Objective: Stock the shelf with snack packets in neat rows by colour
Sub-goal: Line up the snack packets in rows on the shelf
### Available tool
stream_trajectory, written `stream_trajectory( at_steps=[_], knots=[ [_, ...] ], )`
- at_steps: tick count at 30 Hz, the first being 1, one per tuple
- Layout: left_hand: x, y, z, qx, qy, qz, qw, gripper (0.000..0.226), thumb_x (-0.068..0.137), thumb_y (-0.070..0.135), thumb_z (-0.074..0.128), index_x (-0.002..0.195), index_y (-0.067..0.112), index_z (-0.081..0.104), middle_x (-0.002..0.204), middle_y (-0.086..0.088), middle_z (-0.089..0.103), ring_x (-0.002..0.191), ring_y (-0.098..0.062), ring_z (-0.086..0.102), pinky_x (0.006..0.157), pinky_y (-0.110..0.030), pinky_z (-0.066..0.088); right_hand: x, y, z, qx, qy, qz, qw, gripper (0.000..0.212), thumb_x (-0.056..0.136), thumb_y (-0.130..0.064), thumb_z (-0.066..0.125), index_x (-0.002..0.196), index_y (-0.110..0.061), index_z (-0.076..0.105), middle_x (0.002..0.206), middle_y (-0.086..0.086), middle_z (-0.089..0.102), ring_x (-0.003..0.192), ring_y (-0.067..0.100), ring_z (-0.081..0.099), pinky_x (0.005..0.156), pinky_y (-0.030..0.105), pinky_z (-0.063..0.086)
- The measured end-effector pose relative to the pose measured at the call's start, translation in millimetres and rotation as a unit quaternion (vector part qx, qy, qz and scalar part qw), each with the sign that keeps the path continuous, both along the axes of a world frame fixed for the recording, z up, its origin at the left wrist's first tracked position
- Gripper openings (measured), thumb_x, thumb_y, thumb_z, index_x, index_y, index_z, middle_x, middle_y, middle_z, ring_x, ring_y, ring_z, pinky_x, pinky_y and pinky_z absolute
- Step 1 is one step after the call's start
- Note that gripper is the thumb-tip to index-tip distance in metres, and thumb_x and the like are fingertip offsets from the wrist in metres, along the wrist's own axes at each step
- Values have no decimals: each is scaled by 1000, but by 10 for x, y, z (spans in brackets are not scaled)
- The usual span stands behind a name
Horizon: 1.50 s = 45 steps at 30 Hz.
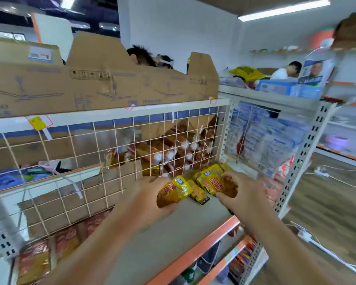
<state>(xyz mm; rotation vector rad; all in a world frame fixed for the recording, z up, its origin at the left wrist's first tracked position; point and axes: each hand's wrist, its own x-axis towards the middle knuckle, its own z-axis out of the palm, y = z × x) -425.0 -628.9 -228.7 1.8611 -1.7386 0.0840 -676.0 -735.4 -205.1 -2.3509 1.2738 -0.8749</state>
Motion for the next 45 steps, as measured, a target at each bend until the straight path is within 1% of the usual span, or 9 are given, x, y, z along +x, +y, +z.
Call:
stream_trajectory(
  at_steps=[2,7,13,18,21,25,28,32,45],
  knots=[
    [41,-230,-227,-2,1,6,1000,58,74,66,70,127,44,58,106,13,68,93,-15,65,77,-31,54,22,-217,-217,12,13,-3,1000,44,82,-30,79,123,-27,63,105,-16,56,98,6,52,77,10,35],
    [50,-713,-813,29,37,10,999,63,78,73,56,132,41,58,115,6,67,105,-21,62,87,-36,49,47,-674,-753,66,47,-13,997,48,78,-33,76,123,-41,61,107,-30,57,104,7,57,85,26,48],
    [21,-1044,-1297,58,88,21,994,62,81,73,56,130,36,62,117,7,67,108,-17,60,89,-31,43,215,-1107,-1162,77,76,-6,994,49,76,-28,78,123,-33,65,108,-20,59,104,12,56,89,28,47],
    [-112,-1267,-1525,15,126,79,989,57,78,66,61,122,30,67,110,7,68,100,-9,53,83,-24,35,438,-1542,-1522,68,85,14,994,49,76,-29,79,123,-22,66,116,-6,66,108,21,55,89,29,44],
    [-243,-1419,-1665,-1,147,130,981,49,78,61,67,118,33,66,108,12,65,99,-3,50,81,-21,37,542,-1796,-1723,67,99,40,992,49,77,-33,78,122,-21,66,115,-1,67,108,27,58,87,35,48],
    [-423,-1580,-1946,12,214,198,957,51,76,63,68,118,35,67,112,14,65,101,-8,60,86,-23,48,606,-2034,-1966,54,95,79,991,49,76,-41,80,119,-22,64,113,-1,65,105,30,57,85,39,48],
    [-496,-1709,-2036,8,204,235,950,51,75,66,67,116,35,67,111,15,64,97,-5,58,82,-17,44,673,-2172,-2095,31,95,103,990,49,78,-45,76,121,-25,63,114,-1,65,104,29,57,86,38,46],
    [-484,-1764,-2071,15,174,266,948,53,76,65,66,117,32,67,106,13,63,93,-9,60,78,-24,48,713,-2297,-2191,18,112,117,987,52,76,-48,68,122,-25,61,117,1,63,105,31,58,88,43,47],
    [-499,-1767,-2113,19,153,268,951,52,78,63,68,120,32,65,112,12,64,99,-6,57,82,-18,41,757,-2319,-2233,-1,111,100,989,53,73,-45,78,119,-21,65,117,6,64,100,36,60,86,47,52]
  ],
)
